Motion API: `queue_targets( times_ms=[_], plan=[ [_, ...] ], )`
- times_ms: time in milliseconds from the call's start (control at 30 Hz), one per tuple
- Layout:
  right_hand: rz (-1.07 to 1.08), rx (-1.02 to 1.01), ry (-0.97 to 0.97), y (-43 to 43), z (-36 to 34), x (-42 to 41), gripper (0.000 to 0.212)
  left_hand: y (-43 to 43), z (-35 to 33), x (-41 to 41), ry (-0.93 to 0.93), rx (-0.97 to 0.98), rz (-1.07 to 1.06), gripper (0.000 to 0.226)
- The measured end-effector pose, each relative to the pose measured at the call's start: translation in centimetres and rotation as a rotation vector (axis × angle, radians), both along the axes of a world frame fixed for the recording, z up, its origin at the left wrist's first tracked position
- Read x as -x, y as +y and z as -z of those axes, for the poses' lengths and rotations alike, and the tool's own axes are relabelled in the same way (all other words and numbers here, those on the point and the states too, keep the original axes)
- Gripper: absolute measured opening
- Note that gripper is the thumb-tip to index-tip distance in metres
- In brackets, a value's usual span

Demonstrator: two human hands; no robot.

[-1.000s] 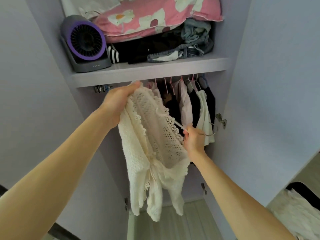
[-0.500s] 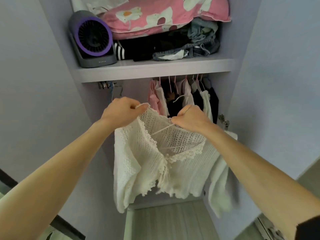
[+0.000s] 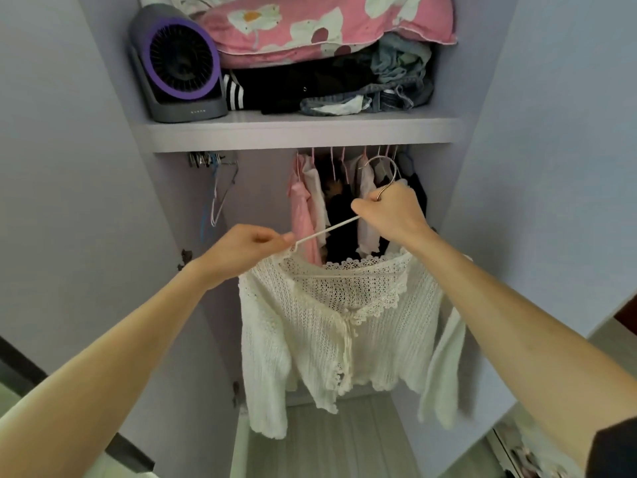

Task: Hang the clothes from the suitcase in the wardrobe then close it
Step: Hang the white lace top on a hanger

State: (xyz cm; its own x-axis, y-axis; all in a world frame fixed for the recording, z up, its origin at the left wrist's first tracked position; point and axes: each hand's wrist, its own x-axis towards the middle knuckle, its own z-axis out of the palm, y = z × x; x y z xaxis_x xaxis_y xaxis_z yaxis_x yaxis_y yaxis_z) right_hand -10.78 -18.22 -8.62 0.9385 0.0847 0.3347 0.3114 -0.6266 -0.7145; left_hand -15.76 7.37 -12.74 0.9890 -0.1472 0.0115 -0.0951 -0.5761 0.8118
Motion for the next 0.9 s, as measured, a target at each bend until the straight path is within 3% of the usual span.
queue_targets(
  times_ms=[133, 233, 300, 500, 667, 833, 900],
  plan=[
    [-0.021, 0.035, -0.015, 0.1, 0.4, -0.1, 0.057, -0.2, -0.9, -0.5, -0.096, 0.098, -0.082, 0.022],
    [-0.112, 0.224, 0.000, 1.2, 1.2, 0.6, 0.054, -1.5, -1.4, -0.8, -0.211, 0.207, -0.167, 0.039],
    [-0.098, 0.272, -0.022, 1.8, 1.5, 0.7, 0.053, -2.3, -1.7, -1.1, -0.223, 0.176, -0.161, 0.040],
    [-0.067, 0.095, -0.032, 1.9, 0.4, 0.1, 0.041, -1.9, -0.8, -1.0, -0.097, -0.026, -0.016, 0.033],
    [-0.142, 0.049, 0.025, 2.6, 0.4, 0.3, 0.045, -3.8, -1.5, -1.1, -0.033, 0.040, 0.130, 0.010],
    [-0.210, 0.001, 0.073, 0.2, 1.6, 0.8, 0.037, -4.0, -0.7, -1.8, -0.067, 0.068, -0.018, 0.026],
    [-0.189, 0.101, 0.168, -1.9, 2.5, 1.2, 0.044, -3.4, -0.4, -2.1, -0.060, 0.061, -0.090, 0.040]
  ],
)
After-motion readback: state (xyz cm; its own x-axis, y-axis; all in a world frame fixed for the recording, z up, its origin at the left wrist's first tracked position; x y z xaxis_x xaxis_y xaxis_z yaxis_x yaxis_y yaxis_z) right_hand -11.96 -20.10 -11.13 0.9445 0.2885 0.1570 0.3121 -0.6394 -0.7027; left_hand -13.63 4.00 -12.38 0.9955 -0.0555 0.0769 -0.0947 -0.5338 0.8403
